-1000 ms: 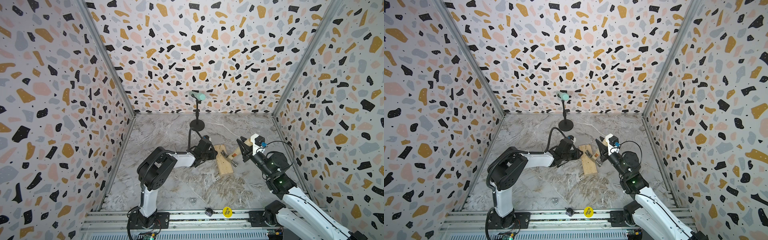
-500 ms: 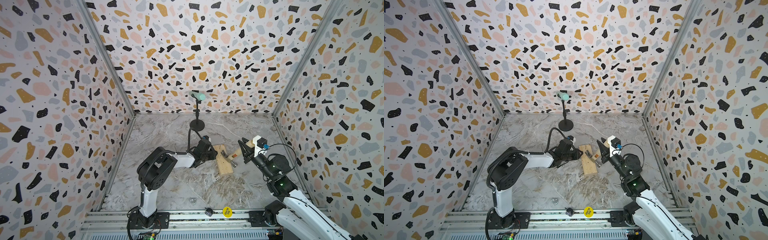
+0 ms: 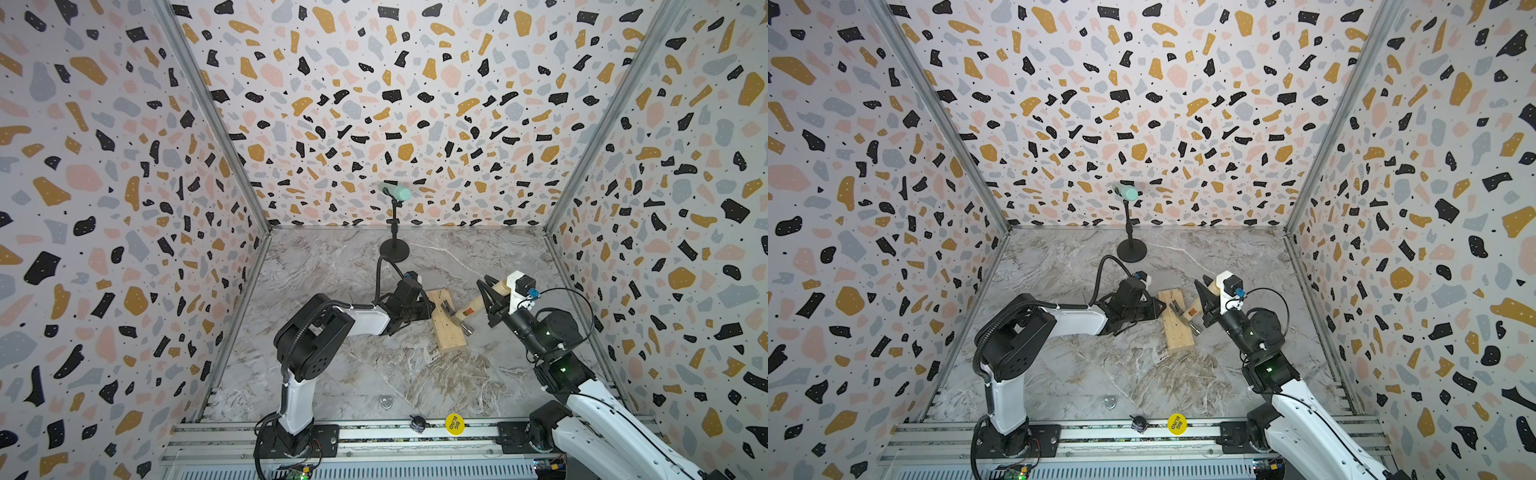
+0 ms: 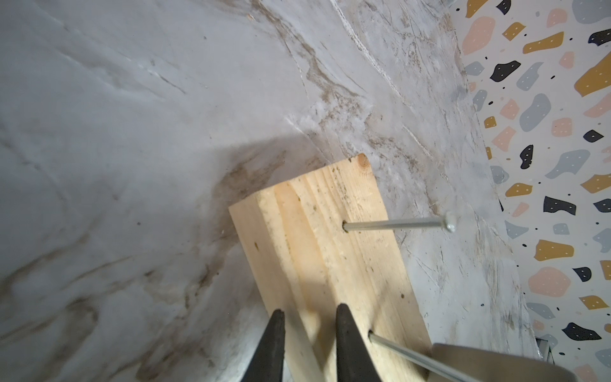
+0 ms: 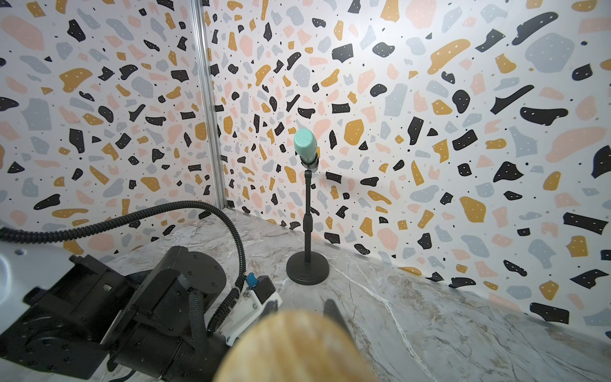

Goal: Use a claw hammer to pull out a nail
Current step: Remove the nail from the mounting plate.

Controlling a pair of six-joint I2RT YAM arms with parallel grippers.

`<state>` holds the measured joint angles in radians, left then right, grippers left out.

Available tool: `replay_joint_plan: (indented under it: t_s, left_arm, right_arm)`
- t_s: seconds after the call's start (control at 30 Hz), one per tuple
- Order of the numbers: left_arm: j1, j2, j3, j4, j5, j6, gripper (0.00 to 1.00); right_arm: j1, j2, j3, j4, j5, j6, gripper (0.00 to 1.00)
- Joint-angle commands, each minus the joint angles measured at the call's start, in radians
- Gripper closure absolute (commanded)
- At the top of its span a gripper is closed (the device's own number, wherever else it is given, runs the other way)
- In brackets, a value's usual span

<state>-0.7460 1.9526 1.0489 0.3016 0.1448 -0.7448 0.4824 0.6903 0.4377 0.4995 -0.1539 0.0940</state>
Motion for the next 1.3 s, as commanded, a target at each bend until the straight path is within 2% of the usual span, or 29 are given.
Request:
replay_joint_plan:
  t_s: [0.0,0.87,1.27]
  left_arm:
    - [0.001,0.05,-0.04,-0.191,-0.002,0.013,0.78]
    - [0.001,0.068,-0.029,-0.19,0.008,0.006,0.78]
    - [0.001,0.066,-0.03,-0.185,0.013,0.004,0.78]
  right_arm:
    - [0.008,-0.006,-0.038,-0.06,-0.016,0.081,1.0]
    - [-0.05,-0.18,-0.146,0.026,0.042,0.148,1.0]
    - [-0.056,-0.228,-0.111,0.042,0.055,0.154,1.0]
